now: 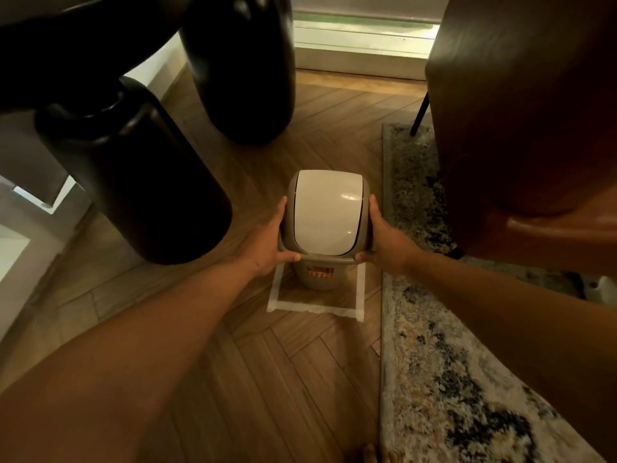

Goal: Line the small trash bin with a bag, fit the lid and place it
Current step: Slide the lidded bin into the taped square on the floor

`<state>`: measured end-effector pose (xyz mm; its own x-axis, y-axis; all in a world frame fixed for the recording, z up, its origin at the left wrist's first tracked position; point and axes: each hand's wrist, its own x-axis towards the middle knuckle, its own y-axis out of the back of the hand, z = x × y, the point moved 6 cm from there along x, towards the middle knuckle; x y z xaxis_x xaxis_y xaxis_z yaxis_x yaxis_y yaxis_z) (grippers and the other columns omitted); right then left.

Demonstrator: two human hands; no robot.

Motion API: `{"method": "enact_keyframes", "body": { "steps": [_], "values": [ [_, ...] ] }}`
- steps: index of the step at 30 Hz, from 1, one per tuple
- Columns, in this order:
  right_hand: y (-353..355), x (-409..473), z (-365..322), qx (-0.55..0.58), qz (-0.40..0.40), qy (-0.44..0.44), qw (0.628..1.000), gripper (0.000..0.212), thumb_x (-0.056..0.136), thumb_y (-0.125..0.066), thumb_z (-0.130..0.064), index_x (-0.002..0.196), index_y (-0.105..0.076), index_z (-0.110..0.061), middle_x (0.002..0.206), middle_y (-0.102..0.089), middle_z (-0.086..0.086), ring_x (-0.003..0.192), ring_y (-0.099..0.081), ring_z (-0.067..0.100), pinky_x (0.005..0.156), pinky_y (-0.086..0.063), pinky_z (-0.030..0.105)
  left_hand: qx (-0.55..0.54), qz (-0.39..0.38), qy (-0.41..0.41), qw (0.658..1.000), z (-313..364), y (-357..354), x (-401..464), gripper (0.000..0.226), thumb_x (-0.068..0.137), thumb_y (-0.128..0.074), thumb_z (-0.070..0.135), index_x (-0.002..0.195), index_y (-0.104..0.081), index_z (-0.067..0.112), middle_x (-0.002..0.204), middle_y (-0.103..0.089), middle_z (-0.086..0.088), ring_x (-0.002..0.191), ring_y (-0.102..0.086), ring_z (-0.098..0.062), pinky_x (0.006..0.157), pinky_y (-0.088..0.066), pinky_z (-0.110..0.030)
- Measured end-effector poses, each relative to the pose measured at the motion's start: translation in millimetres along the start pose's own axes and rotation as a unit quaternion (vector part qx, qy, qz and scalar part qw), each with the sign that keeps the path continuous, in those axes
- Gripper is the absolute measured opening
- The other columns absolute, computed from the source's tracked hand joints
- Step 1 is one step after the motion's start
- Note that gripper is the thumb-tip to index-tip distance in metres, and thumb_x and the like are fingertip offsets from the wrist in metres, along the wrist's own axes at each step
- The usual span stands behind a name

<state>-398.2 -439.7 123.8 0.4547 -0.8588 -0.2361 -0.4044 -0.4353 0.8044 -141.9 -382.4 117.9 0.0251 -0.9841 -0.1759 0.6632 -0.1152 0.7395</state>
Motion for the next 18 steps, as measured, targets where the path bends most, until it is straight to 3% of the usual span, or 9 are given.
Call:
{"method": "enact_keyframes", "body": {
  "steps": [8, 12, 15, 18],
  "values": [
    [0, 5, 1, 0.011, -0.011, -0.004, 1.000, 0.145, 0.078, -0.087, -0.025, 0.149, 0.038, -0.036, 0.170, -0.017, 0.004, 0.144, -0.041, 0.034, 0.111, -0.038, 0.045, 0.014, -0.002, 0.006, 1.000, 7, 2, 2, 0.139, 0.069, -0.093, 0.028, 0.159, 0.013, 0.039, 0.166, -0.030, -0.002, 0.150, -0.033, -0.024, 0.120, -0.033, -0.044],
    [-1, 3, -1, 0.015, -0.003, -0.007, 1.000, 0.146, 0.077, -0.089, -0.026, 0.149, 0.038, -0.037, 0.170, -0.015, 0.003, 0.144, -0.040, 0.033, 0.110, -0.038, 0.041, 0.007, -0.004, 0.025, 1.000, 7, 0, 1, 0.140, 0.071, -0.092, 0.028, 0.159, 0.018, 0.032, 0.169, -0.020, -0.005, 0.153, -0.024, -0.025, 0.117, -0.022, -0.034],
    [0, 2, -4, 0.047, 0.002, 0.000, 0.999, 0.148, 0.074, -0.091, -0.028, 0.152, 0.035, -0.034, 0.172, -0.001, -0.001, 0.152, -0.024, 0.029, 0.118, -0.033, 0.044, 0.013, -0.010, 0.029, 0.999, 10, -1, 0, 0.139, 0.074, -0.090, 0.028, 0.158, 0.021, 0.028, 0.171, -0.008, -0.005, 0.156, -0.013, -0.025, 0.118, -0.017, -0.035],
    [4, -1, -9, 0.053, 0.020, 0.015, 0.998, 0.143, 0.074, -0.088, -0.042, 0.157, 0.027, -0.024, 0.171, 0.012, -0.001, 0.157, -0.005, 0.025, 0.123, -0.023, 0.047, 0.013, -0.004, 0.021, 1.000, 20, 5, -3, 0.138, 0.075, -0.089, 0.032, 0.159, 0.020, 0.027, 0.172, 0.001, -0.004, 0.157, -0.002, -0.025, 0.122, -0.013, -0.042]
  ]
}}
